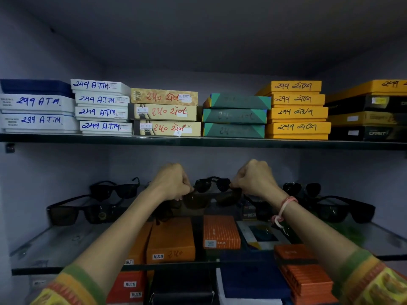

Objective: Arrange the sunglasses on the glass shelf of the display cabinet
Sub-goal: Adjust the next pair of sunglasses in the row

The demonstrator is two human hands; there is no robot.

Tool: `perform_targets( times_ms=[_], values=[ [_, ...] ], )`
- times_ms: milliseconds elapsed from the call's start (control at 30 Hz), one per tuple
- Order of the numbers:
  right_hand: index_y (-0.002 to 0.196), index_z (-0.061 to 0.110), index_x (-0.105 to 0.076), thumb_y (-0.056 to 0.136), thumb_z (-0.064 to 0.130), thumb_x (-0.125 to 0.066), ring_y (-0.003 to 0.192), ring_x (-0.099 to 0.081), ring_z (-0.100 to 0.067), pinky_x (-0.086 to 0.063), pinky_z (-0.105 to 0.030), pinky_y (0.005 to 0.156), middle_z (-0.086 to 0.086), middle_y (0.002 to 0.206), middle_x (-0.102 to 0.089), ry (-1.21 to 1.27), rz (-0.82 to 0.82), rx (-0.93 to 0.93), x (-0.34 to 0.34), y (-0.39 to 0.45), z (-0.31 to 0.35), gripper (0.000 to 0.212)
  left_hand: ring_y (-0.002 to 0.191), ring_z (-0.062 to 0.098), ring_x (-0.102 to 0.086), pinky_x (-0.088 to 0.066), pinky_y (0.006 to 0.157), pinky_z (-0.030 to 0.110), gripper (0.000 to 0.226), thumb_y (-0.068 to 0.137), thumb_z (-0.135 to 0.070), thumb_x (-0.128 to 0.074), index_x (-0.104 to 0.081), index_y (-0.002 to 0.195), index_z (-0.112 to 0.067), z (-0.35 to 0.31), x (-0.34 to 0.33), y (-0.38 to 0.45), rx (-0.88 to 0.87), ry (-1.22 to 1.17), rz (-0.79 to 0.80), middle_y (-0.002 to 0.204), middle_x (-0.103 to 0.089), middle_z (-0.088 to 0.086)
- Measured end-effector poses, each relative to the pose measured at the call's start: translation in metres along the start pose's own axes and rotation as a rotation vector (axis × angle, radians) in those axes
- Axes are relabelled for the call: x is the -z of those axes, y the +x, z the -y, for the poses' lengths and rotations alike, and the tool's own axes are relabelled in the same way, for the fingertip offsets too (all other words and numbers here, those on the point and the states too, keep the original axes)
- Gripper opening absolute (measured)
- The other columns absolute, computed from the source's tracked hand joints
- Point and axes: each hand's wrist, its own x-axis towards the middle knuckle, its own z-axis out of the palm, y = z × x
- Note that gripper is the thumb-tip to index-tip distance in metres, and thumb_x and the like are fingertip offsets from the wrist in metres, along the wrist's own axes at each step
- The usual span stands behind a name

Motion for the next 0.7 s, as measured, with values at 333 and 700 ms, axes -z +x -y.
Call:
perform_targets(
  times_ms=[333, 700],
  values=[
    [0.042, 0.006, -0.044, 0.072, 0.005, -0.064, 0.053, -0.053, -0.025, -0.036, -0.024, 0.041, -0.007, 0.051, -0.049, -0.044, 0.049, -0.089, -0.006, -0.008, -0.012, 0.036, 0.049, 0.017, -0.058, -0.05, 0.054, 0.024, 0.016, 0.071, -0.018, -0.072, -0.073, 0.07, -0.001, -0.009, -0.007, 0.004, 0.28, -0.078, 0.009, 0.074, -0.077, 0.012],
    [0.053, 0.009, -0.042, 0.078, 0.005, -0.059, 0.063, -0.059, -0.031, -0.05, -0.033, 0.054, -0.005, 0.057, -0.048, -0.093, 0.083, 0.0, -0.016, -0.013, -0.014, 0.031, 0.045, 0.01, -0.049, -0.043, 0.049, 0.022, 0.024, 0.071, -0.021, -0.075, -0.061, 0.053, -0.013, -0.016, -0.018, 0.003, 0.363, -0.013, 0.131, 0.055, -0.064, -0.003]
  ],
)
